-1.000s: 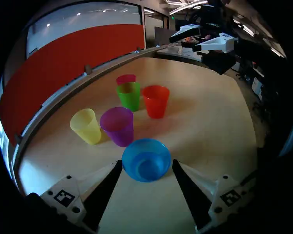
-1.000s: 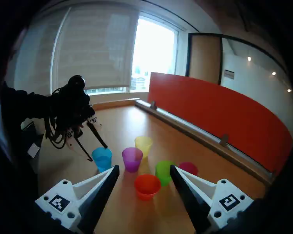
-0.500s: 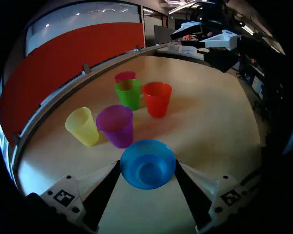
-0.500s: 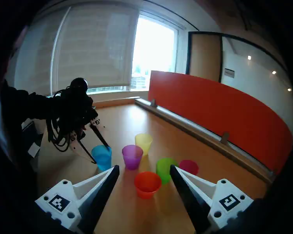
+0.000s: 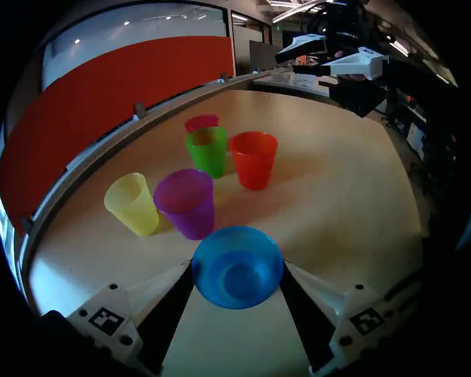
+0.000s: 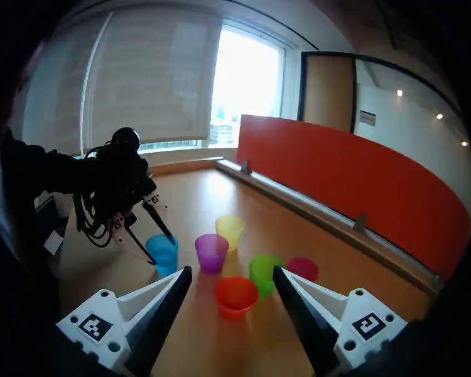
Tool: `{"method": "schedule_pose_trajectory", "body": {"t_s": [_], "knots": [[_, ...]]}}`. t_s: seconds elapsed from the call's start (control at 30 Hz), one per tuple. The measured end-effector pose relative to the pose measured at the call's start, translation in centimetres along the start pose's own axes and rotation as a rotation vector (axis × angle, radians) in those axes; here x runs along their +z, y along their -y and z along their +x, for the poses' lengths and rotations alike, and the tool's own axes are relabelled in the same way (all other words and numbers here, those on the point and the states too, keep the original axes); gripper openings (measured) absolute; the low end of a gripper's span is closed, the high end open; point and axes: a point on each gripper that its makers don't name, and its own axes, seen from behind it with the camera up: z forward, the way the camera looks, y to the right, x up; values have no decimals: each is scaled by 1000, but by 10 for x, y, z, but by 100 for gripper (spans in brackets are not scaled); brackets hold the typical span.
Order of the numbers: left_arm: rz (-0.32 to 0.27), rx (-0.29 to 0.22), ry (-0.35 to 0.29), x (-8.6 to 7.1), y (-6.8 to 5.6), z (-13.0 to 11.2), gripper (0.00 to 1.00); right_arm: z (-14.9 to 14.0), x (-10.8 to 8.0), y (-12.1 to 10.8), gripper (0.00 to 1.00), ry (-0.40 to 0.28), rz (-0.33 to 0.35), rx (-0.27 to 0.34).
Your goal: Pour water
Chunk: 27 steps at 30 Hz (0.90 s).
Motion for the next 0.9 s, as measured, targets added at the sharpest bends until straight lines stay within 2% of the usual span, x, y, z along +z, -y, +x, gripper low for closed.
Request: {"method": "schedule_pose_trajectory", "body": {"t_s": [0.17, 0.33, 0.57, 0.67, 0.9], "knots": [[4, -10, -12, -3, 0, 1, 89, 2, 1, 1, 100, -5, -2, 6], [25, -19, -62, -13, 0, 13, 89, 2, 3, -3, 100, -11, -10, 12], [65, -63, -183, -40, 5, 47, 88, 5, 11, -7, 100, -9, -15, 16], [80, -66, -222, -52, 8, 57, 88, 6, 15, -10, 100, -6, -16, 15], [132, -63, -266, -74, 19, 71, 88, 7, 25, -24, 100, 24, -30, 15]]}}
